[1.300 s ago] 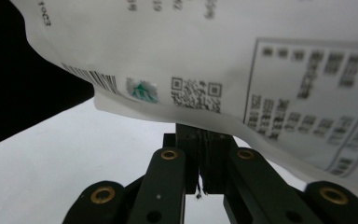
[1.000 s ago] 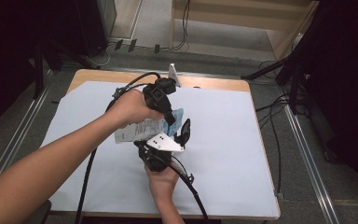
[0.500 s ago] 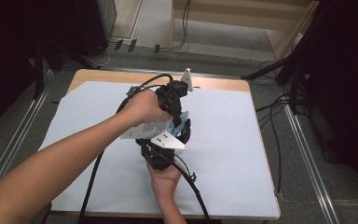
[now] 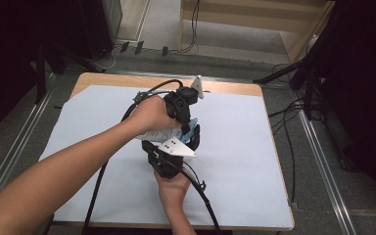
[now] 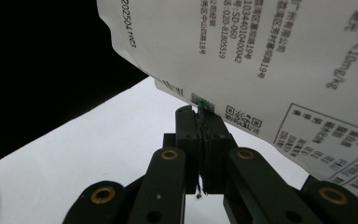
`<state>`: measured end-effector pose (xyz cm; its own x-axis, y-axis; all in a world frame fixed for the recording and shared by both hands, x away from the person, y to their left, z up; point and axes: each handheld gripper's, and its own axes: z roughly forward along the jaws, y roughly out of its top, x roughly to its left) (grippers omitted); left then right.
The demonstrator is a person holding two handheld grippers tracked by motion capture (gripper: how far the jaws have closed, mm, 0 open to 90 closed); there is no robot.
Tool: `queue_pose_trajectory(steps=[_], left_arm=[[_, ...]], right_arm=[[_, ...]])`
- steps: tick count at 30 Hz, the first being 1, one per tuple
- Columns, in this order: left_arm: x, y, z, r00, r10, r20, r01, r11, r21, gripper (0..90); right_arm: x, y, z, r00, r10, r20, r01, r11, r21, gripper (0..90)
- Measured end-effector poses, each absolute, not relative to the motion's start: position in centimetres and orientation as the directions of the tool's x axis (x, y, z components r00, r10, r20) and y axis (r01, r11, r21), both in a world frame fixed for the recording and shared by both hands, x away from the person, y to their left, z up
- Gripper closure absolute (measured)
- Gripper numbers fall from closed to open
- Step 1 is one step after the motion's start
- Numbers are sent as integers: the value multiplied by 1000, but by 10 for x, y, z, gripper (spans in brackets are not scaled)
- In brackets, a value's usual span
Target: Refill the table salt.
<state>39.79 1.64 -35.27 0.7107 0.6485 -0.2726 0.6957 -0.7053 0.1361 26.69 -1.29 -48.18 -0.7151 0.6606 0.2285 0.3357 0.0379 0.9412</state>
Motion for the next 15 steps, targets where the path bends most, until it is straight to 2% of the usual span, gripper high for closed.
queue_pose_trajectory(steps=[9,15], left_arm=[[396,11,-355,716,646,-266,688,-716,114,900],[396,18,-352,725,632,-275,681,-719,142,900]], right_arm=[[266,-11,-483,-716,662,222,334,46,941,893],[262,-11,-483,-724,660,200,325,71,943,893]])
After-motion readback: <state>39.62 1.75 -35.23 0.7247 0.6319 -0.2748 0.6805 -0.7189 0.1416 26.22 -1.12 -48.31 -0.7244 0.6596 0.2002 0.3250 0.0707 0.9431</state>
